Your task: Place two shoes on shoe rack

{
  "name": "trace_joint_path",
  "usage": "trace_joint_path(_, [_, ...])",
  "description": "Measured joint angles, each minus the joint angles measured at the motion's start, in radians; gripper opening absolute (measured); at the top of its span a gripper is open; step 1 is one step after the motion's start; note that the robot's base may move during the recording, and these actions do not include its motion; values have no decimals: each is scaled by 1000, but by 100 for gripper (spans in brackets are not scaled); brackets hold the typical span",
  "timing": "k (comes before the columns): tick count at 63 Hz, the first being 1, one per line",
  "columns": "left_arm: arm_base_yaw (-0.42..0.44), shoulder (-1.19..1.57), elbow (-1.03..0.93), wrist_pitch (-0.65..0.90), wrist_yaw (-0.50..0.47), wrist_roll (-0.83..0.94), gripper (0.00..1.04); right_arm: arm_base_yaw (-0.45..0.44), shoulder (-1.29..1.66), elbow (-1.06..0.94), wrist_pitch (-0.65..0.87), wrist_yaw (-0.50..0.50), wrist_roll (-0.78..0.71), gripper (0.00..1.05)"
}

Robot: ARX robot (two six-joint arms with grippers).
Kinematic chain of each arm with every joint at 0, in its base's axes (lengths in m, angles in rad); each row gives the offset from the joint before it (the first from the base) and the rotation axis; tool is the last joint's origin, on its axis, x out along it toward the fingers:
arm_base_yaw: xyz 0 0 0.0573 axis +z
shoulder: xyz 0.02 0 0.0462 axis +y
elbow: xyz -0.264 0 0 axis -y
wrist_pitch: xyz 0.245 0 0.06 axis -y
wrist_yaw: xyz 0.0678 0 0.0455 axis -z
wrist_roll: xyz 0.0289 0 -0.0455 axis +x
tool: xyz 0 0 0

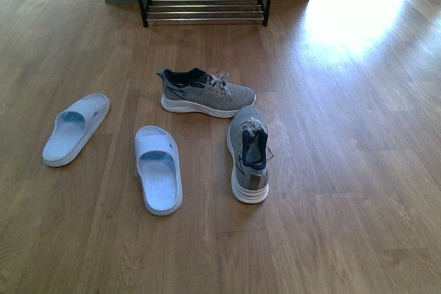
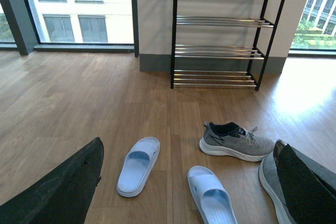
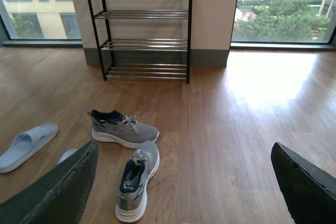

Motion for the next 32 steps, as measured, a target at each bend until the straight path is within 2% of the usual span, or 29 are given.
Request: trace_joint_path(32, [0, 0, 0, 0, 0, 0, 95, 0, 0, 0, 0, 0, 0, 95])
